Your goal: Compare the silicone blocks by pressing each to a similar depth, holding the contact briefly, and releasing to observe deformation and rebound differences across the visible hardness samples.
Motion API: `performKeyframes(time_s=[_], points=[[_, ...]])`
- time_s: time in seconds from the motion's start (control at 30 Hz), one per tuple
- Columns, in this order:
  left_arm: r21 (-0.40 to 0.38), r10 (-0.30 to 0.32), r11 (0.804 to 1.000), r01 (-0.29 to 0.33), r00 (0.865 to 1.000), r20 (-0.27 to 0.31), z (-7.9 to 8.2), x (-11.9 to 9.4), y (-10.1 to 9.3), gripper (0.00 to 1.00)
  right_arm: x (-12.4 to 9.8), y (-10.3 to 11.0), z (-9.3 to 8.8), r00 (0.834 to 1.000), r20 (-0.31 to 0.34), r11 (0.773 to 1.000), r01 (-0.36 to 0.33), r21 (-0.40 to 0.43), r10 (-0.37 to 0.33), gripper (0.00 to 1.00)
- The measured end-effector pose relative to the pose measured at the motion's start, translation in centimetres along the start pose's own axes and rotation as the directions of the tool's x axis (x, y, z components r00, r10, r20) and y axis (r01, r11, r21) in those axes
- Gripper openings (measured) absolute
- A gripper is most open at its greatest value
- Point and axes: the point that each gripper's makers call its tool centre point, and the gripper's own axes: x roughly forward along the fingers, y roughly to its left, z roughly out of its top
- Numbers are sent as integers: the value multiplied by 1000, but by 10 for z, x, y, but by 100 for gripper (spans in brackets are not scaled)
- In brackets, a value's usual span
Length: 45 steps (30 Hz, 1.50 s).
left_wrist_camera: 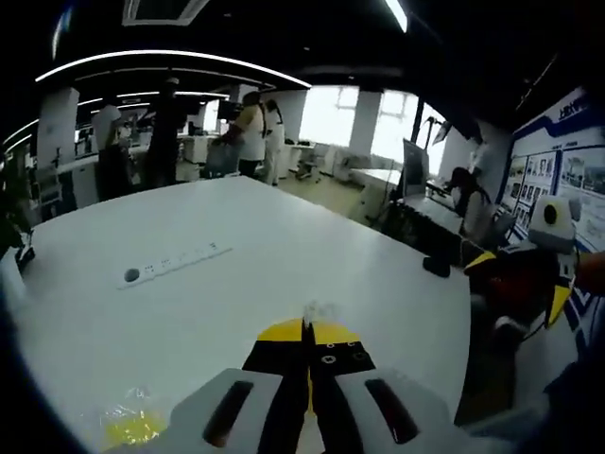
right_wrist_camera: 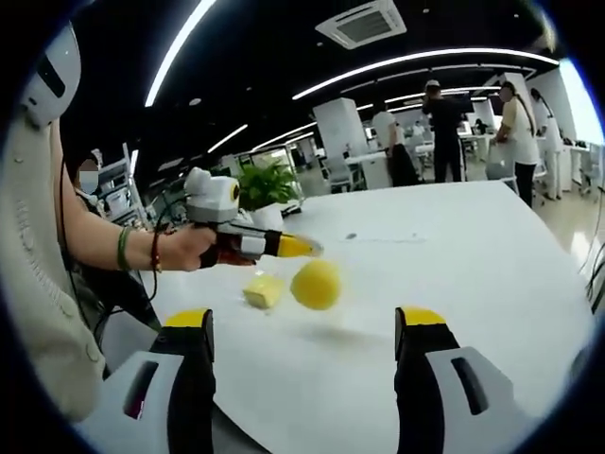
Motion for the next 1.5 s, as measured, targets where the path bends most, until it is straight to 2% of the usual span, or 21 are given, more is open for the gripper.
performKeyframes(time_s=[0.17, 0.33, 0.53, 0.6, 0.7, 0.83, 1.0, 1.07, 1.23, 1.33, 1.4, 1.5], points=[[-4, 3, 1000, -2, 1000, 21, 9, -26, -2, 0, 2, 14, 10, 1000, -2, 998, -20, -51, 20, 73], [24, 10, 1000, -12, 998, 68, 27, -63, -1, 0, 9, 31, 27, 998, -17, 988, -62, -141, 61, 73], [54, 26, 998, -32, 993, 112, 47, -105, 4, 0, 21, 49, 43, 993, -46, 967, -120, -224, 113, 72], [36, 20, 999, -25, 993, 115, 51, -116, 5, 0, 25, 54, 48, 991, -48, 961, -136, -240, 128, 71], [71, 32, 997, -40, 992, 122, 58, -136, 7, 0, 33, 65, 53, 985, -74, 948, -170, -270, 156, 75], [80, 33, 996, -43, 991, 126, 62, -156, 9, 0, 44, 77, 58, 975, -114, 922, -218, -318, 192, 78], [88, 33, 995, -44, 992, 125, 63, -173, 7, 0, 61, 92, 66, 961, -145, 887, -274, -371, 236, 78], [88, 33, 995, -45, 991, 129, 64, -180, 5, 0, 68, 96, 70, 958, -153, 881, -285, -379, 244, 77], [95, 12, 995, -25, 991, 134, 68, -193, 0, 0, 97, 111, 81, 942, -171, 845, -334, -417, 288, 76], [105, -4, 994, -10, 991, 134, 70, -197, -5, 0, 112, 119, 84, 926, -196, 831, -377, -408, 324, 74], [125, -13, 992, -4, 990, 138, 72, -199, -8, 0, 124, 121, 86, 921, -210, 834, -387, -393, 328, 73], [139, -31, 990, 12, 990, 140, 75, -201, -13, 0, 139, 131, 86, 906, -229, 817, -421, -394, 357, 73]])
